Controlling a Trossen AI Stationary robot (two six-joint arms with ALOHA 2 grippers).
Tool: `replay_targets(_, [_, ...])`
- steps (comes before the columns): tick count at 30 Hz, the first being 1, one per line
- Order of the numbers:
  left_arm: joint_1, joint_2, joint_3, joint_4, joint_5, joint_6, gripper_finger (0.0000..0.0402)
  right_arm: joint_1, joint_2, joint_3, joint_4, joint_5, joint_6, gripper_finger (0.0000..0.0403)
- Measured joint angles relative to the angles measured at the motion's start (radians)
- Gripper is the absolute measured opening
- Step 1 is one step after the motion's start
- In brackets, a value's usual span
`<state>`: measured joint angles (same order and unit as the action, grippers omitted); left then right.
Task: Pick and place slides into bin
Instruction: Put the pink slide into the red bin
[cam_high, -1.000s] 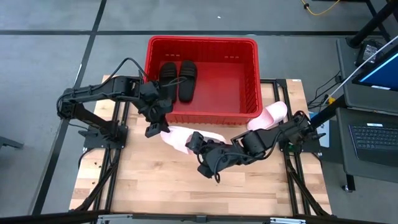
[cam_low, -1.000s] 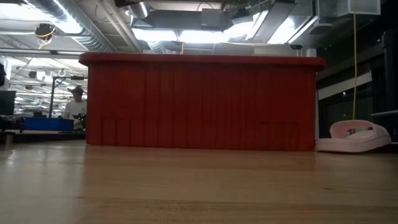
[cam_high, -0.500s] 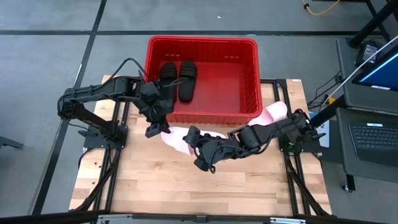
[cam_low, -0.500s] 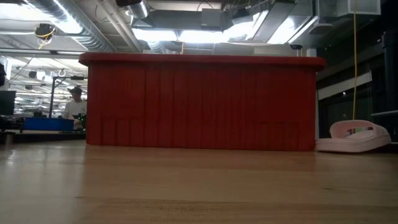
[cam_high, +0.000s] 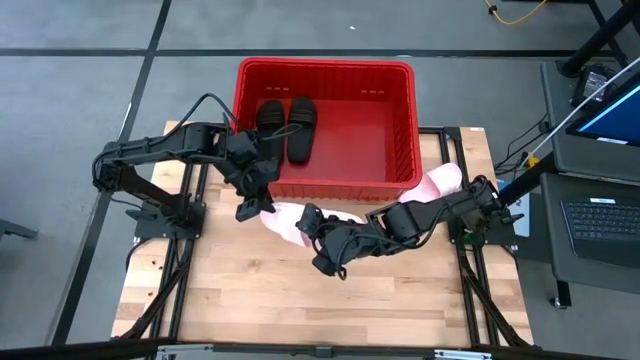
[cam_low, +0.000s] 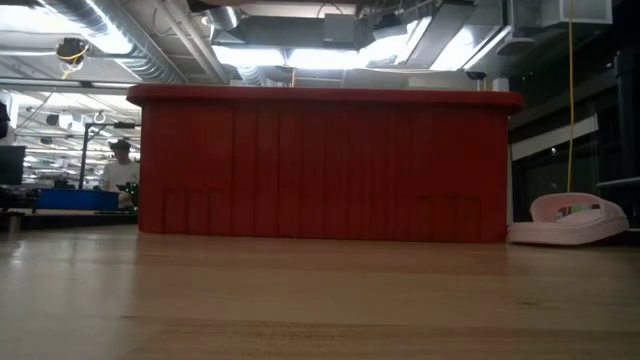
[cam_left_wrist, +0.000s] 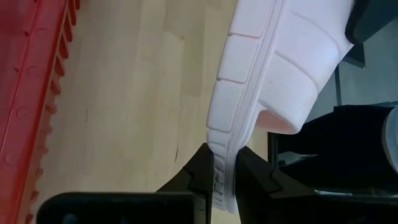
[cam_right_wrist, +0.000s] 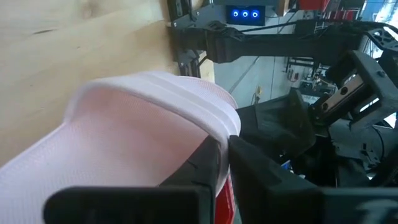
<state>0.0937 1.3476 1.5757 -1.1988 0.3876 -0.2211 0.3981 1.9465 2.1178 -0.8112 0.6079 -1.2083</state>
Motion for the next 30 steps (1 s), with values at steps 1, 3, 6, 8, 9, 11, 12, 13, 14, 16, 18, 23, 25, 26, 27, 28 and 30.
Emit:
replay_targets(1, [0.0,0.0,0.0,0.0,-0.001,0.0,0.0033,0.0,0.0,0.0,0.0,0.0,0.001,0.0039])
replay_targets(3, [0.0,0.0,0.0,0.0,-0.001,0.0,0.0033,0.0,0.0,0.0,0.0,0.0,0.009,0.0029])
replay_targets(6, [0.0,0.0,0.0,0.006,-0.009,0.009,0.0033,0.0,0.0,0.0,0.0,0.002,0.074,0.0012])
replay_targets(8, [0.0,0.0,0.0,0.016,-0.015,0.02,0.0033,0.0,0.0,0.001,0.0,0.005,0.106,0.001])
replay_targets(9, [0.0,0.0,0.0,0.021,-0.018,0.025,0.0033,0.0,0.0,0.001,0.0,0.005,0.112,0.001])
replay_targets(11, [0.0,0.0,0.0,0.024,-0.031,0.026,0.0048,0.0,0.0,0.002,-0.001,0.011,0.126,0.001])
replay_targets(12, [0.0,0.0,0.0,0.024,-0.039,0.026,0.0059,0.0,0.0,0.002,-0.002,0.021,0.126,0.001])
replay_targets(13, [0.0,0.0,0.0,0.028,-0.048,0.026,0.007,0.001,0.001,0.002,-0.005,0.038,0.127,0.001])
replay_targets(14, [0.0,0.0,0.0,0.031,-0.058,0.026,0.0081,0.001,0.001,0.002,-0.008,0.056,0.128,0.001])
replay_targets(16, [0.0,-0.001,0.0,0.032,-0.064,0.026,0.0099,0.0,0.002,0.002,-0.01,0.079,0.131,0.001])
replay_targets(18, [0.0,-0.001,0.0,0.03,-0.065,0.026,0.0112,0.001,0.002,0.002,-0.016,0.089,0.133,0.0009])
replay_targets(23, [0.0,-0.004,0.0,0.024,-0.055,0.026,0.0127,0.007,0.002,0.002,-0.043,0.096,0.156,0.0009])
replay_targets(25, [0.0,-0.009,0.0,0.022,-0.049,0.026,0.013,0.008,0.002,0.002,-0.052,0.097,0.181,0.0009])
replay_targets(26, [0.0,-0.013,0.0,0.021,-0.049,0.026,0.0131,0.009,0.002,0.002,-0.06,0.097,0.188,0.0009])
replay_targets(27, [0.0,-0.016,0.0,0.02,-0.049,0.026,0.0132,0.012,0.002,0.002,-0.07,0.098,0.198,0.0009])
replay_targets(28, [0.0,-0.02,0.0,0.02,-0.049,0.026,0.0134,0.013,0.002,0.002,-0.08,0.102,0.208,0.0009])
replay_targets(30, [0.001,-0.032,0.0,0.019,-0.05,0.026,0.0135,0.02,0.002,0.002,-0.108,0.114,0.23,0.0009])
